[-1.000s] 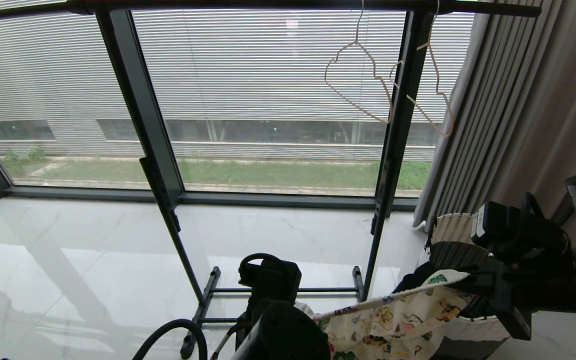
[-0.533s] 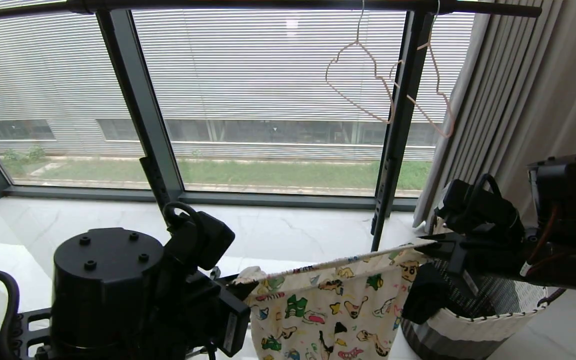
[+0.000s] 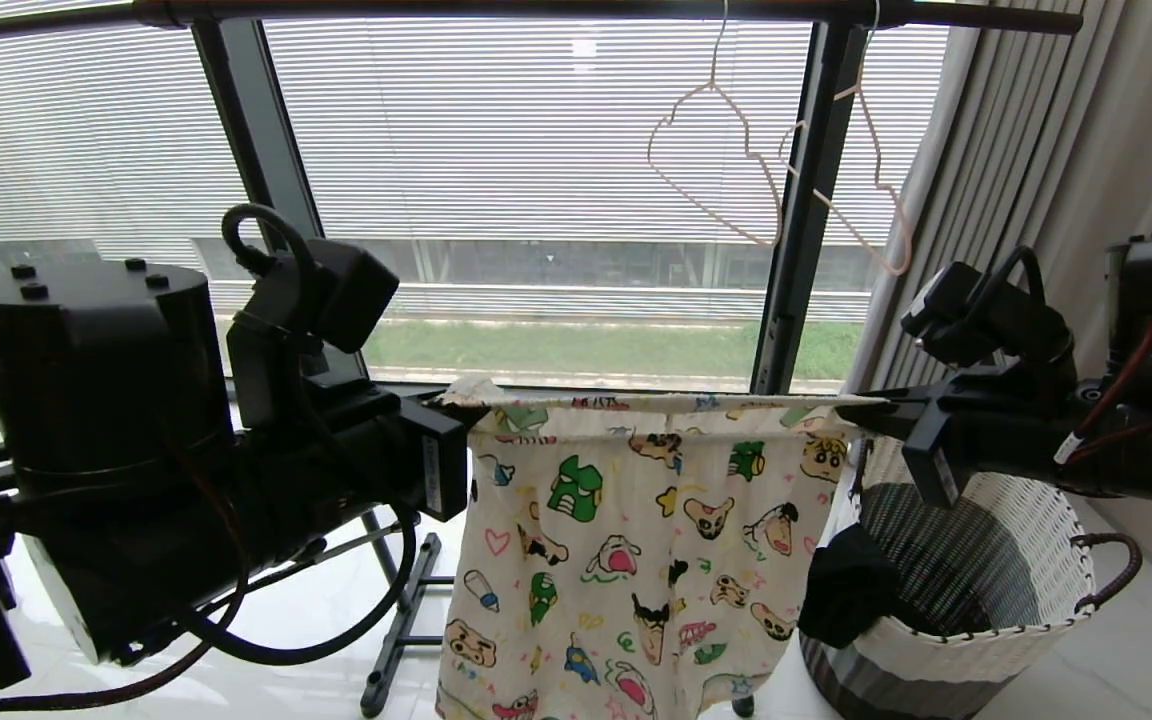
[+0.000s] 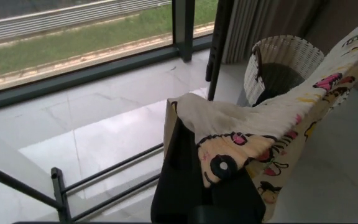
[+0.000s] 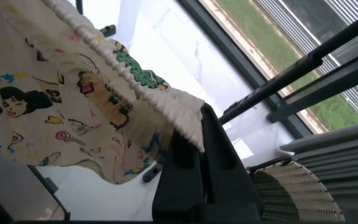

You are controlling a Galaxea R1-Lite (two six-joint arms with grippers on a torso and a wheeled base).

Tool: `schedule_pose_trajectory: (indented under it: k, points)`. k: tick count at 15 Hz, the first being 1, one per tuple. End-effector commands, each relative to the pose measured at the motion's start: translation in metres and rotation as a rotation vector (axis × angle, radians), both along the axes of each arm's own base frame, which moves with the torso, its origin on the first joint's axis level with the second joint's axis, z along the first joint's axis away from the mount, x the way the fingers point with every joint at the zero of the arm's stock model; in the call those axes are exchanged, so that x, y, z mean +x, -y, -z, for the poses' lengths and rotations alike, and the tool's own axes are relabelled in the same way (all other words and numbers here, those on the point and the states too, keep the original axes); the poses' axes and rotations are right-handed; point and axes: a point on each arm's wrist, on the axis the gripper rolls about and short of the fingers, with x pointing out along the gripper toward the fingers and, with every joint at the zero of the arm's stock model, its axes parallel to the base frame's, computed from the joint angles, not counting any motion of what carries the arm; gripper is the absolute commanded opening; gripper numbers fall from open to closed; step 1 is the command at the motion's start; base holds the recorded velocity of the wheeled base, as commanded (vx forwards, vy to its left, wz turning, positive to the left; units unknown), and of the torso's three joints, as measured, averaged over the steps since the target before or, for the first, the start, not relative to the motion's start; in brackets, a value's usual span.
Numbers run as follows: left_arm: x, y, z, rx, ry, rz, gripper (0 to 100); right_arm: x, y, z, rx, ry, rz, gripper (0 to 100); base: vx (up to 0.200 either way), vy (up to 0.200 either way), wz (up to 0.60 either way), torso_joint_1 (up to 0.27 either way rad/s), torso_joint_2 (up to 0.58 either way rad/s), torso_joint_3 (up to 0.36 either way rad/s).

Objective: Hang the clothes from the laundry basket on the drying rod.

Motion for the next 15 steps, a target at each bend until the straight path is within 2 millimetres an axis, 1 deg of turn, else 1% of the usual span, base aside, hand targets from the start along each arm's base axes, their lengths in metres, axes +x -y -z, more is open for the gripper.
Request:
schedule_pose_trajectory:
  k: [1, 4, 7, 10, 11, 13, 15]
  points:
    - [0.014, 0.01, -0.009, -0.016, 0.023, 0.015, 0, 0.001, -0.001, -0.006, 0.013, 0.018, -0.001, 0, 0.0, 0.0, 0.0, 0.0, 0.0, 0.0]
    - [0.026, 0.02, -0.02, -0.011, 0.064, 0.022, 0, 0.003, -0.002, -0.013, 0.024, 0.036, -0.001, 0, 0.0, 0.0, 0.0, 0.0, 0.0, 0.0]
    - [0.026, 0.021, -0.021, 0.006, 0.08, 0.029, 0, 0.002, -0.001, -0.014, 0.026, 0.039, -0.001, 0, 0.0, 0.0, 0.0, 0.0, 0.0, 0.0]
    - [0.023, 0.028, -0.023, 0.007, 0.089, 0.058, 0, -0.008, 0.004, -0.019, 0.032, 0.05, -0.006, 0, 0.0, 0.0, 0.0, 0.0, 0.0, 0.0]
    - [0.027, 0.032, -0.028, 0.012, 0.113, 0.063, 0, -0.019, 0.009, -0.021, 0.026, 0.032, -0.024, 0, 0.0, 0.0, 0.0, 0.0, 0.0, 0.0]
    - [0.038, 0.041, -0.034, 0.001, 0.132, 0.064, 0, -0.043, 0.013, -0.018, 0.01, -0.025, -0.096, 0, 0.0, 0.0, 0.0, 0.0, 0.0, 0.0]
    - [0.043, 0.049, -0.032, 0.005, 0.126, 0.075, 0, -0.06, 0.009, -0.01, -0.005, -0.047, -0.161, 0, 0.0, 0.0, 0.0, 0.0, 0.0, 0.0]
